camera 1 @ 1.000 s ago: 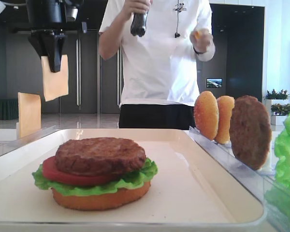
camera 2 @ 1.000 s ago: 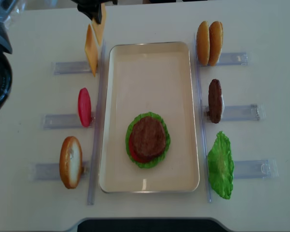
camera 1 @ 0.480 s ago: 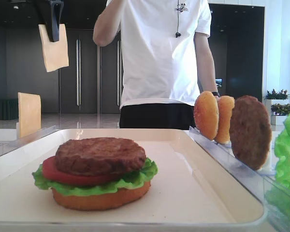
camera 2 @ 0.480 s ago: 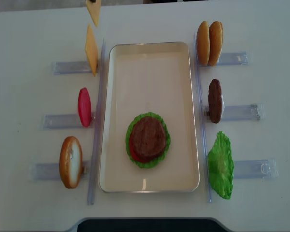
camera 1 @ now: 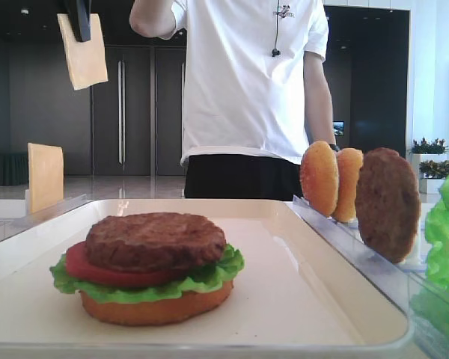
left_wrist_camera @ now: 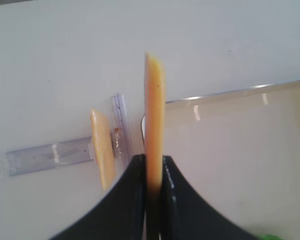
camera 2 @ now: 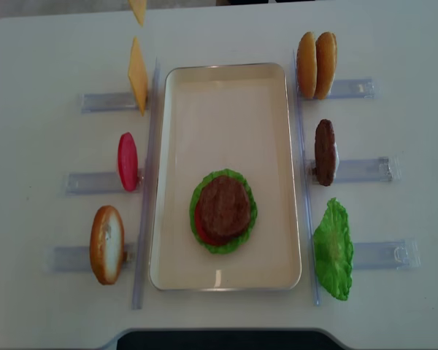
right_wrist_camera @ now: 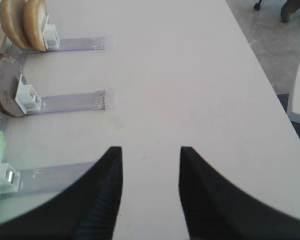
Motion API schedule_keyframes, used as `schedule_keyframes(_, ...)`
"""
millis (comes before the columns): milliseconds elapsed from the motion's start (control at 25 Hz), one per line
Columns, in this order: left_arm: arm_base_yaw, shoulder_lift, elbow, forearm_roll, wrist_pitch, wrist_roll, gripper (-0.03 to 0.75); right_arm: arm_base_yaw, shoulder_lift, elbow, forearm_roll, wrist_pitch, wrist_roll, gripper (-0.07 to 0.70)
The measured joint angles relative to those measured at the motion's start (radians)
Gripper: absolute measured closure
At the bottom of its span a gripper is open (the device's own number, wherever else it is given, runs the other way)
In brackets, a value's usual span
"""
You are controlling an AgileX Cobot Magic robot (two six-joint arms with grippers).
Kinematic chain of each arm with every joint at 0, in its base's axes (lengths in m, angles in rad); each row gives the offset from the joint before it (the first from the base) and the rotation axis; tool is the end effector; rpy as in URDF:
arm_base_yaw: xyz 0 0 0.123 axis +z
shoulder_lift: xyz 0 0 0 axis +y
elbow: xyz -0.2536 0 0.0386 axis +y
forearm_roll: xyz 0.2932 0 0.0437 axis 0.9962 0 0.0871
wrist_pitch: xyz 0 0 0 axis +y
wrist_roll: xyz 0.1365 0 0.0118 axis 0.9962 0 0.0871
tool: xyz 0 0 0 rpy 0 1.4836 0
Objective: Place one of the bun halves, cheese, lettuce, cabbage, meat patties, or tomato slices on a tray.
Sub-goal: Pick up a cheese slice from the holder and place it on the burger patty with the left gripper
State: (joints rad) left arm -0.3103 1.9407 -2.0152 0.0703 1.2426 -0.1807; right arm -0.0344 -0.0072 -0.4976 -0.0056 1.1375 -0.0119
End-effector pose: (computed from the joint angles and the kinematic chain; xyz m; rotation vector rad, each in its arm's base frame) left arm 0.4609 -0.1382 0.2903 0.1795 2.6425 -0.0681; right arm 0.0986 -0.0041 0.2686 0.0243 2.1163 -0.0344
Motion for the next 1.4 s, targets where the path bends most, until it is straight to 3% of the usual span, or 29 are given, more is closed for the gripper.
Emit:
schedule_keyframes(240,0.000,-0.059,0.051,-0.021,0.000,0.006,0.683,0.000,0.000,0.000,0.000,0.000,0.000,0.338)
schedule_keyframes(840,0.000,-0.504,0.689,-0.023,0.000,0.008,0.683,0.000,0.000,0.000,0.000,0.000,0.000,0.338)
schedule_keyframes(1400,0.000,-0.759,0.995,-0.059,-0.001,-0.031,0.683,0.000,0.000,0.000,0.000,0.000,0.000,0.338)
